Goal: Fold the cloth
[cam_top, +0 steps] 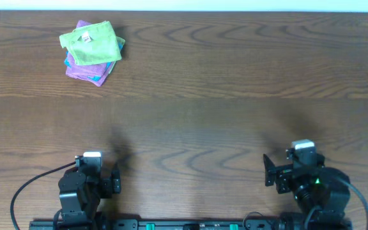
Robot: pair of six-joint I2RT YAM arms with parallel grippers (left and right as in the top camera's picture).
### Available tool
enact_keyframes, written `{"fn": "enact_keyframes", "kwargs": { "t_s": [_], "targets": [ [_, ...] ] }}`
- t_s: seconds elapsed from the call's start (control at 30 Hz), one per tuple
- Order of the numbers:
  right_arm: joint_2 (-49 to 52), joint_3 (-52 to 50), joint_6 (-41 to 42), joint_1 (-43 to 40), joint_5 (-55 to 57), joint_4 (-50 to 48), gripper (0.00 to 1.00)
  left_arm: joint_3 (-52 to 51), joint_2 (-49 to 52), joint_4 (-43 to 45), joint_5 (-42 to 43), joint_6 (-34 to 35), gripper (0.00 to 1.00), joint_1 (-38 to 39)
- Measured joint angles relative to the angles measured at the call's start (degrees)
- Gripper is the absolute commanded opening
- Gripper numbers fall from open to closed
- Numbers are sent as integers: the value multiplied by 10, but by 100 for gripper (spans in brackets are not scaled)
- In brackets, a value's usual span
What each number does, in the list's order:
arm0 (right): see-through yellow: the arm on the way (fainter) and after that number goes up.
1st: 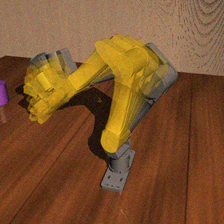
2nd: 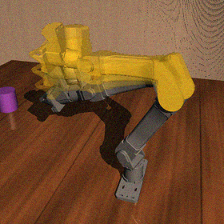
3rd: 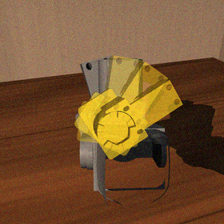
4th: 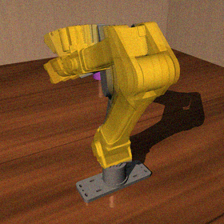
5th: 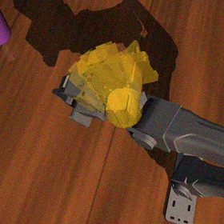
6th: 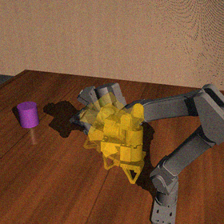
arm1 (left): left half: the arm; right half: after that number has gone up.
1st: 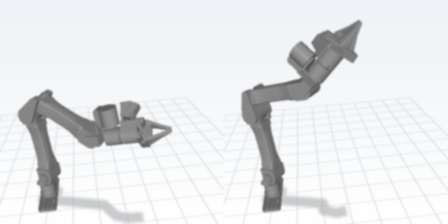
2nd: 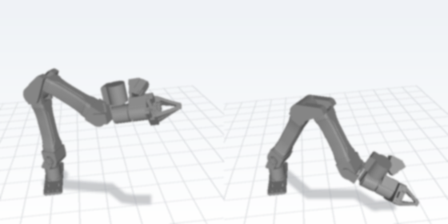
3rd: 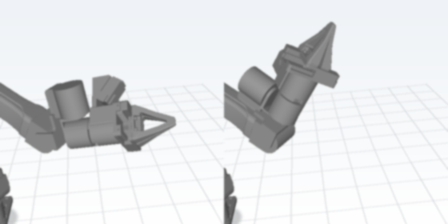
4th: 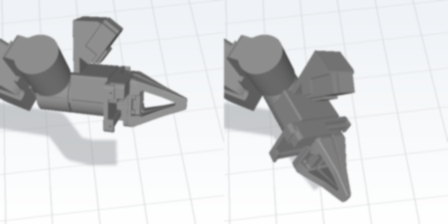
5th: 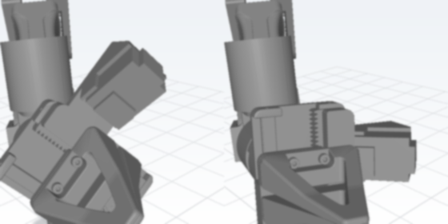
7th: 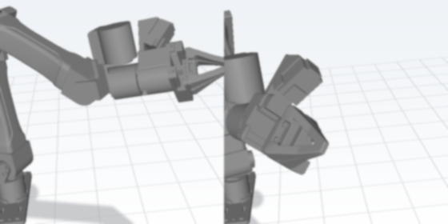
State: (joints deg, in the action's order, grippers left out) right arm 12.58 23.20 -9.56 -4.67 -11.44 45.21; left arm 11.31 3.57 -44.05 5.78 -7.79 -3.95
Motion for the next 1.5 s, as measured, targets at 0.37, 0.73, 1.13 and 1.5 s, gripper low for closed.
{"fn": "enact_keyframes", "kwargs": {
  "t_s": [0.37, 0.73, 1.13, 1.5],
  "targets": [
    [-84, -70, -3, 41, 35, -14, 99, 0, 0, 0, 0, 0, 95, 0],
    [-116, -116, 84, 44, 83, -18, 99, 0, 0, 0, 0, 0, 95, 0],
    [-116, -132, 117, 44, 96, -26, 99, 0, 0, 0, 0, 0, 95, 0],
    [-116, -132, 120, 44, 98, -26, 99, 0, 0, 0, 0, 0, 95, 0]
  ]
}}
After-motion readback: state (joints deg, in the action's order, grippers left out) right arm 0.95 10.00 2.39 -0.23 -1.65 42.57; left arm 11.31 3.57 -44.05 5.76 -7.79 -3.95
